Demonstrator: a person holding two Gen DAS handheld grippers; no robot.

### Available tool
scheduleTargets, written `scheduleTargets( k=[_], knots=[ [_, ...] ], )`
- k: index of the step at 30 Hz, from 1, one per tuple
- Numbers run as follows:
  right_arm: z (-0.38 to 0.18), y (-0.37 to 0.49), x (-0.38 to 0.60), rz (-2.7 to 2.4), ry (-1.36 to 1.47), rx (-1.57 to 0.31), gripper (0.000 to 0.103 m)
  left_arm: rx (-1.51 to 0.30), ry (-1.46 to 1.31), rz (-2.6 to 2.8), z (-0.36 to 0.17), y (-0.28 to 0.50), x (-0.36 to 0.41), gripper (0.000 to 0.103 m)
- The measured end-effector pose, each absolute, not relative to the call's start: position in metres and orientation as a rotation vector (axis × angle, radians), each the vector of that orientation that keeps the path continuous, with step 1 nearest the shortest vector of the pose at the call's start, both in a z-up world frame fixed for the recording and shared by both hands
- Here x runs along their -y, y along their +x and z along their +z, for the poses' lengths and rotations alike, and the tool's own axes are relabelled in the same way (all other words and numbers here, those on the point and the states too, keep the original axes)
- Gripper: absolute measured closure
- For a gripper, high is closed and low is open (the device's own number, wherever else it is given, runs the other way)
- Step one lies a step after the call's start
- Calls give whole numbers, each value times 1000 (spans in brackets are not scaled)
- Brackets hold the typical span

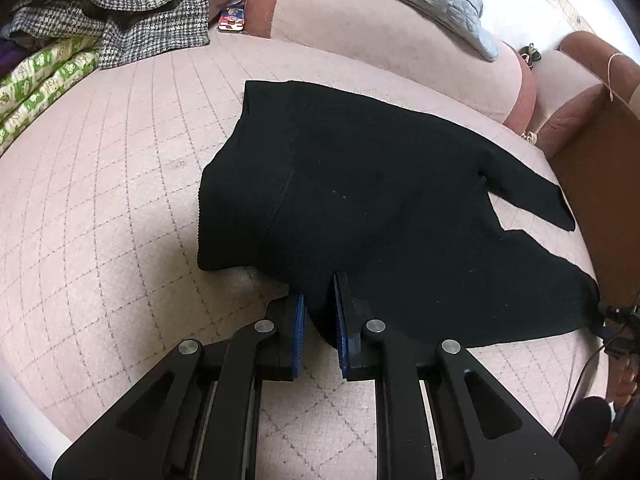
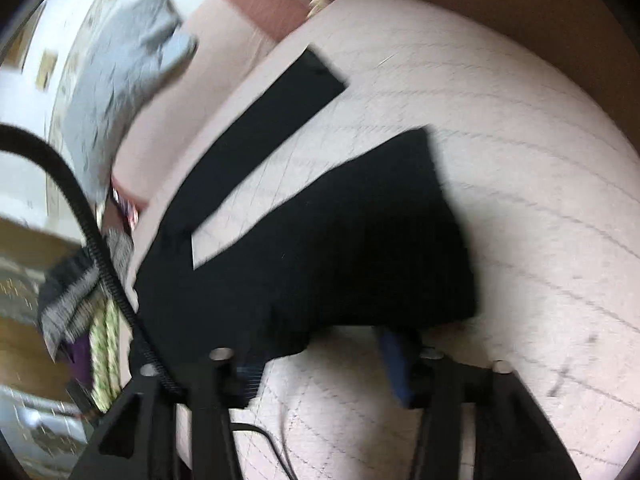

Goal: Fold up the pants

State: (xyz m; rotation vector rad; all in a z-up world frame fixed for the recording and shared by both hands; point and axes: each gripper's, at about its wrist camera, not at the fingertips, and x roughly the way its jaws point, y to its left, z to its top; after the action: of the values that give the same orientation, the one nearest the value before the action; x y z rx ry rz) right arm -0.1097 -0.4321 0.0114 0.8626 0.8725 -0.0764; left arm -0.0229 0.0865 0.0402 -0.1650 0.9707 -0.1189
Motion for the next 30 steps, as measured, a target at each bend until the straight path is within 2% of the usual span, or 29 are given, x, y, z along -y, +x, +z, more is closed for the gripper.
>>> scheduleTargets(
  k=[3,4,5,6,9,13,15,18,19,25,30],
  knots=[
    [9,-117,450,-134,901,-833,53,-968,-154,-118,40,-27,-87,91],
    [9,-115,452,-136,870,-829,56,-969,-150,-115,40,-29,-88,91],
    [11,-112,450,-166,813,-847,70,-971,-147,-111,39,-31,-89,91],
    [13,-110,449,-192,791,-869,77,-976,-142,-103,39,-32,-90,91],
    [24,-117,446,-297,699,-870,80,-979,-118,-70,41,-41,-99,91],
    [36,-127,443,-381,658,-840,78,-987,-98,7,42,-48,-119,91],
    [43,-135,444,-358,647,-795,74,-983,-116,16,45,-49,-127,91],
    [59,-137,432,-264,630,-716,58,-955,-134,-1,55,-52,-130,91],
    [63,-133,426,-224,627,-708,50,-950,-132,-9,57,-51,-129,91],
    [75,-95,362,7,541,-740,48,-975,-161,-54,56,-39,-126,91],
    [61,-67,297,219,459,-790,48,-962,-162,-94,56,-27,-136,90]
  ],
)
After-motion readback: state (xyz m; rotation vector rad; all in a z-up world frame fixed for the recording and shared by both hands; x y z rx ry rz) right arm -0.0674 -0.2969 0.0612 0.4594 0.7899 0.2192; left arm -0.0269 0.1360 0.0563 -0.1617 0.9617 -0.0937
